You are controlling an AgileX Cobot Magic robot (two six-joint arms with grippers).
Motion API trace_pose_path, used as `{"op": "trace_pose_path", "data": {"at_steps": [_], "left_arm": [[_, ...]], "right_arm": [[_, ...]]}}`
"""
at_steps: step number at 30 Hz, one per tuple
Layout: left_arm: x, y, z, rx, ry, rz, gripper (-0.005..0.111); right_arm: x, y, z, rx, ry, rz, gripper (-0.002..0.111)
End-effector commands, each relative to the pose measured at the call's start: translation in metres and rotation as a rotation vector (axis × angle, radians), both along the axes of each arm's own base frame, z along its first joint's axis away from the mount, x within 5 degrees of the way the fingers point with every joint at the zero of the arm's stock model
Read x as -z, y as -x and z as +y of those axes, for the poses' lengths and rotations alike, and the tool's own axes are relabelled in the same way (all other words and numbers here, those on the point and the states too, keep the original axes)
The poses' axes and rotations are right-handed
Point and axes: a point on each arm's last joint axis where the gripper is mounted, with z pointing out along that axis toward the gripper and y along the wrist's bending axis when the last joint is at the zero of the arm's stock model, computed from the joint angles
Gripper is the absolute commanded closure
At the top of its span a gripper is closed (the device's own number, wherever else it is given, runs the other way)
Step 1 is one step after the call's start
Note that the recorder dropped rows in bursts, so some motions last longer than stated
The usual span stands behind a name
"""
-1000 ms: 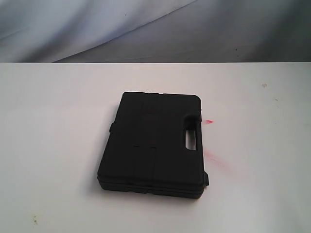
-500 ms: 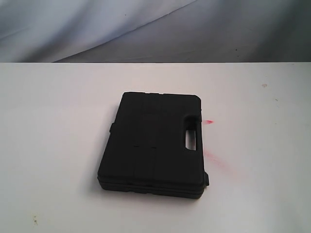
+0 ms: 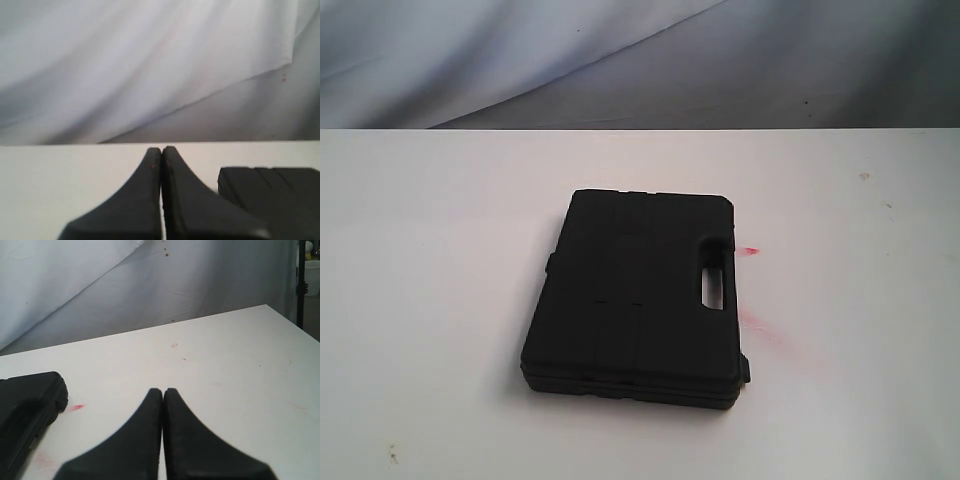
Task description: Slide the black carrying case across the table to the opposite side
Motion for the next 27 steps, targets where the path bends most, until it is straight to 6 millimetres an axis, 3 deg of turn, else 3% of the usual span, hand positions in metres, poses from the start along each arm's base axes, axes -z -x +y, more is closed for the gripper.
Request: {"op": "trace_pose_path", "data": {"at_steps": [1,10,27], "left_arm": [[-0.003,0.012,0.002,0.001,0.010,-0.083,0.107],[0.017,0.011,0.004,-0.022,-0.016,0.132,0.107],[0.018,0.012,0.004,-0.022,-0.015,0.140,0.107]], "right_arm": [[0.001,0.000,0.000,-0.004,-0.004,0.001,0.108],[0.001,0.000,0.000,-0.004,-0.004,0.001,0.108],[0.001,0.000,0.000,-0.004,-0.004,0.001,0.108]]}}
